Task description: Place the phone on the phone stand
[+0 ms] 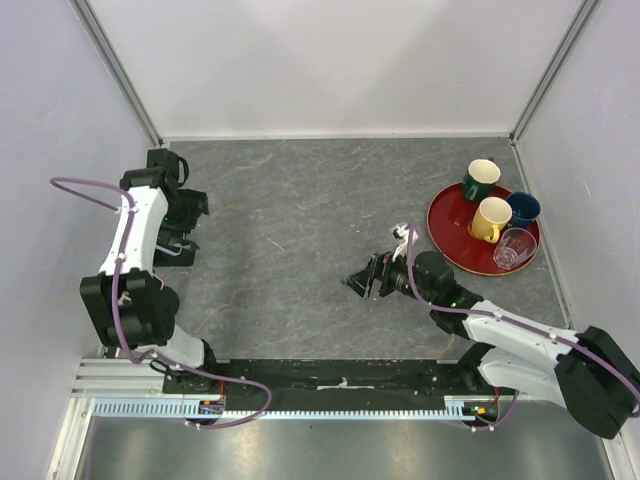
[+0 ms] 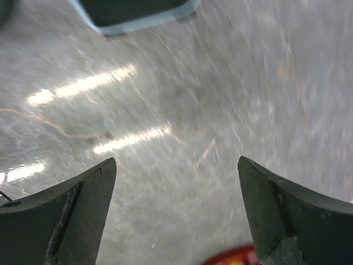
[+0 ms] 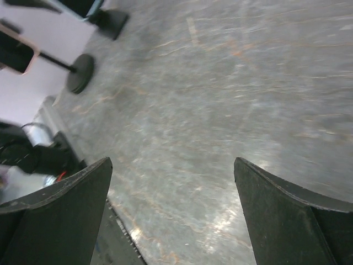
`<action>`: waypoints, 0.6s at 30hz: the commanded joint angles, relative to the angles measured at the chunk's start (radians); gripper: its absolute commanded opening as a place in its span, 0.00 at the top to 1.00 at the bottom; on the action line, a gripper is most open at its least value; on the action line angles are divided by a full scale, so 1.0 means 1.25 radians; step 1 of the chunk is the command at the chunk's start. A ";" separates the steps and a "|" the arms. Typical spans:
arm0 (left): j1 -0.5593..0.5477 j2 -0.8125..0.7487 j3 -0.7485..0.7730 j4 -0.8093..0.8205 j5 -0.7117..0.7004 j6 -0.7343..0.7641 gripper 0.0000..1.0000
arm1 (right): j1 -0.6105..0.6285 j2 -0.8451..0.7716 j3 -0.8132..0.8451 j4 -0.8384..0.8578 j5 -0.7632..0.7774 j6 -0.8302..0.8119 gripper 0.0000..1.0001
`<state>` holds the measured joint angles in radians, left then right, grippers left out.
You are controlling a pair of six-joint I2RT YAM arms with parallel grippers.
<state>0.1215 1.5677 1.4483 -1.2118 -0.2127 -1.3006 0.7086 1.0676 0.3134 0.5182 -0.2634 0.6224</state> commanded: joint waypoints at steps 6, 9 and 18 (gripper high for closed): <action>-0.132 -0.246 -0.170 0.448 0.490 0.382 0.09 | -0.005 -0.184 0.190 -0.604 0.469 -0.106 0.02; -0.243 -0.326 -0.178 0.502 0.541 0.488 0.08 | -0.005 -0.251 0.228 -0.717 0.500 -0.102 0.02; -0.373 -0.672 -0.290 0.818 0.763 0.510 0.02 | -0.005 -0.481 0.398 -0.825 0.464 -0.133 0.02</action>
<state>-0.3443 0.8883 1.1179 -0.4599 0.5739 -0.7158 0.7029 0.5724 0.6846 -0.4591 0.3115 0.5018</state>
